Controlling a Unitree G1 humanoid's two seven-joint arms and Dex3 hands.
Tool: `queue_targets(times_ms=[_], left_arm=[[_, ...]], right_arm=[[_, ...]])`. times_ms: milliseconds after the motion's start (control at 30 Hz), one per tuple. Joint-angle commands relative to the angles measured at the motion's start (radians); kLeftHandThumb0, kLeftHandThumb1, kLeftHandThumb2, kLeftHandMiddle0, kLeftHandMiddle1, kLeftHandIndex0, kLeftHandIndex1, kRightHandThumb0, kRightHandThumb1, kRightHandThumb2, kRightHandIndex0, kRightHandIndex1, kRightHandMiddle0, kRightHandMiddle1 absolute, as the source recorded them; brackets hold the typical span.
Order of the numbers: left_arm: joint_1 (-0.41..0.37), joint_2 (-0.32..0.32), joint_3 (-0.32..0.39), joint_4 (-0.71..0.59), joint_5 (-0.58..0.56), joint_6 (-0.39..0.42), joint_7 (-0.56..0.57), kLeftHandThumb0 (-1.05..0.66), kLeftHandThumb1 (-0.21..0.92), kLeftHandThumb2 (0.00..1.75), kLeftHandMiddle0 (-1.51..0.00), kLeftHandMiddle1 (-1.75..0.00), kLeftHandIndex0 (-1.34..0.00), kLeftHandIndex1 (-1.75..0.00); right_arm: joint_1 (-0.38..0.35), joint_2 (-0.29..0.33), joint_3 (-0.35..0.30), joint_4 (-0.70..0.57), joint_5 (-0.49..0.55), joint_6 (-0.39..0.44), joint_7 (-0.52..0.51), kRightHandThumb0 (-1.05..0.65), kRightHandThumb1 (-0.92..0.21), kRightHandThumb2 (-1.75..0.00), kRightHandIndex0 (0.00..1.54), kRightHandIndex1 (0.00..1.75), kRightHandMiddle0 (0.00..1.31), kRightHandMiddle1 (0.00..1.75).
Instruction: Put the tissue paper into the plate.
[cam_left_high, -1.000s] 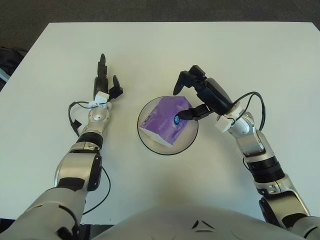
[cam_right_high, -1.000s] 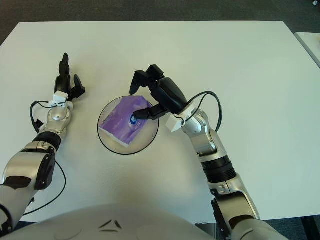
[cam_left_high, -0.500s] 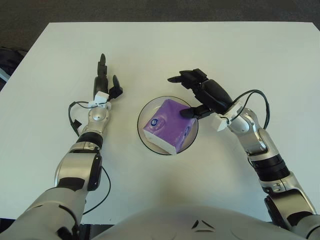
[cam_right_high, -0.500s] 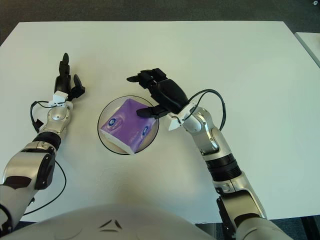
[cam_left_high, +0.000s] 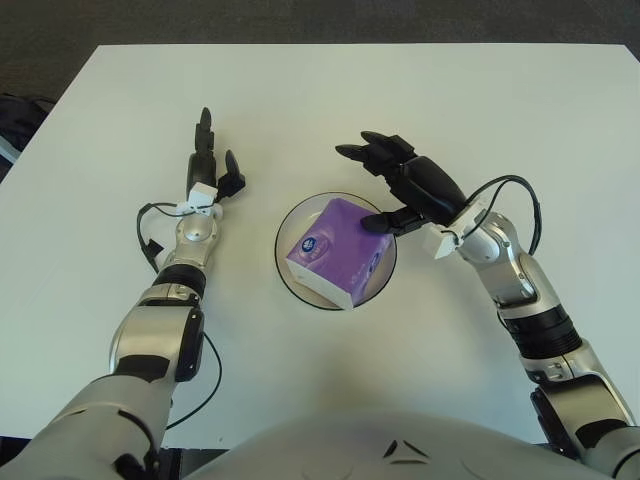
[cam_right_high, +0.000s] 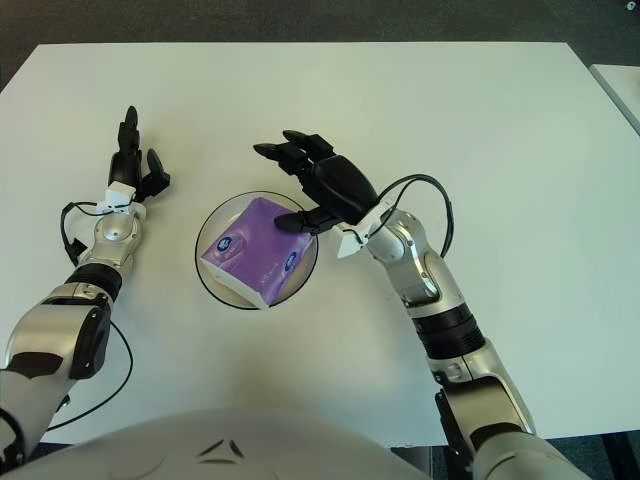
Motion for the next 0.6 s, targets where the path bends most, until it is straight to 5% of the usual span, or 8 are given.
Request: queue_targets(times_ms=[0,333,567], left_arm=[[0.188,-0.060,-0.015,0.105,0.011,0.062,-0.008,-0.93,0.92,1.08,-0.03,-0.01,0.00,-0.04],[0.190,-0.064,-0.013,0.102,0.007,0.062,-0.015,-0.93,0.92,1.08,-0.03,0.00,0.00,-0.04],[0.189,-0.065,-0.014,0.104,0.009,0.057,-0.011,-0.93,0.92,1.07,-0.02,0.00,0.00,-0.03]], right_arm=[[-0.004,-0.024,0.005,-0.005,-0.012,0.001,0.014,-0.96,-0.92,-0.77,0.00,0.13,0.00,0.23],[-0.015,-0.023,-0.015,0.014,-0.007,0.018,-0.013,-0.94,-0.92,-0.75,0.01,0.11,0.00,0.20],[-0.047,0.018,-0.064,0.051,0.008,0.024,-0.120,-0.93,-0.92,-0.72,0.03,0.11,0.00,0.25]])
